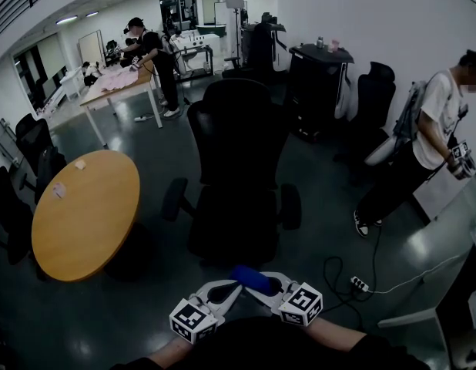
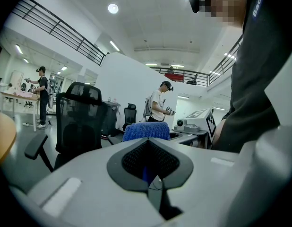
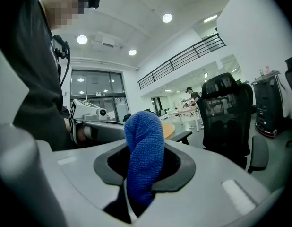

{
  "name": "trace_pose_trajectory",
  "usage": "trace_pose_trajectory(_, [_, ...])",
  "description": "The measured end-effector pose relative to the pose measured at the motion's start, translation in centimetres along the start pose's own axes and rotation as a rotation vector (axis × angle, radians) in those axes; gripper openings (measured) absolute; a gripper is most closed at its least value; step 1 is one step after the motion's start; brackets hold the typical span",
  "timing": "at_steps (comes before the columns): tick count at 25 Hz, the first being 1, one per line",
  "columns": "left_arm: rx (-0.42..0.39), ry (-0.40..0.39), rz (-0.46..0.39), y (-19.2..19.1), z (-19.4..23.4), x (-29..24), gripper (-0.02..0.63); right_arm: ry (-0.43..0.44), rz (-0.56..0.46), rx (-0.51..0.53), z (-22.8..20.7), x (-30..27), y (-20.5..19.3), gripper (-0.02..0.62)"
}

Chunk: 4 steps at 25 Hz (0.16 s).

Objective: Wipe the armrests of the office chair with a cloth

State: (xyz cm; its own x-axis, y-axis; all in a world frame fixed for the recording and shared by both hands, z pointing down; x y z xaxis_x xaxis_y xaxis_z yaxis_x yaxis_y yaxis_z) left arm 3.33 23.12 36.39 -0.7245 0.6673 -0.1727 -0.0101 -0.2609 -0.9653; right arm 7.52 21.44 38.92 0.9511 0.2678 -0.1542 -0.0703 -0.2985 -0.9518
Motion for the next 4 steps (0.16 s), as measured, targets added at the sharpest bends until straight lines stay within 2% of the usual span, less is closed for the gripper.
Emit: trace_pose_trajectory(4, [-0.012,-0.004,0.001,0.05,0.46,-0.13,0.018,-0.006,-0.009,0.010,-0.40,-0.32,0.05,0.112])
Point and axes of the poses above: the fingertips, and each gripper's own axes: x backward along the fingers, z to its left, y out of its top, the point moved 2 cm from there along x, backward along the fingers
